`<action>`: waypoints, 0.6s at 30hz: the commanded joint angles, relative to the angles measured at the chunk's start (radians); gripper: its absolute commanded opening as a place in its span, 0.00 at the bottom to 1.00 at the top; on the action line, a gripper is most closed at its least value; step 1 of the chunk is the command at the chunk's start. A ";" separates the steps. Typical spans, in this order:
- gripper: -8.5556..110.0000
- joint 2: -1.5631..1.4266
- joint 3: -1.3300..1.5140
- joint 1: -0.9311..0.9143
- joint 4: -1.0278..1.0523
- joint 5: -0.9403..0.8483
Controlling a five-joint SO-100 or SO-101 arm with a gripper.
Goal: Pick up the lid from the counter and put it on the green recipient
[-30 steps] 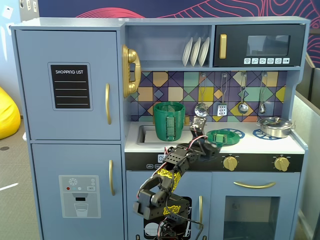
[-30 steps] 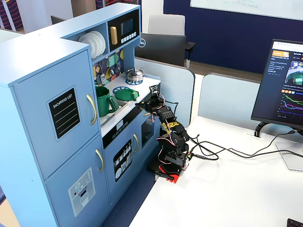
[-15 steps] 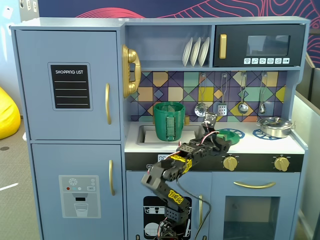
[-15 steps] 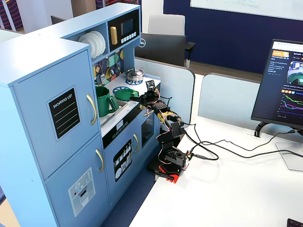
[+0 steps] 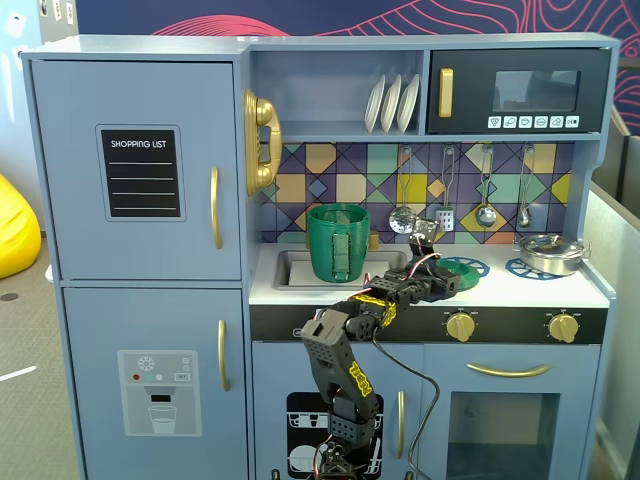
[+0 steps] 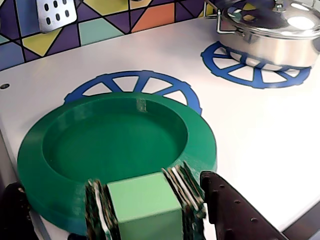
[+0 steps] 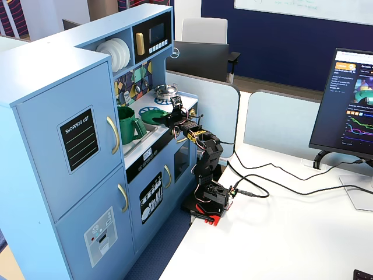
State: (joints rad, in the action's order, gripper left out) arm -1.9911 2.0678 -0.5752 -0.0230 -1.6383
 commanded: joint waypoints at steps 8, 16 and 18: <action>0.07 0.046 -0.107 0.060 -0.049 0.011; 0.07 0.012 -0.181 0.063 -0.018 0.020; 0.07 -0.002 -0.242 0.071 0.034 0.023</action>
State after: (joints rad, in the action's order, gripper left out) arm -1.9359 1.9788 -0.5216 -0.0291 -1.6322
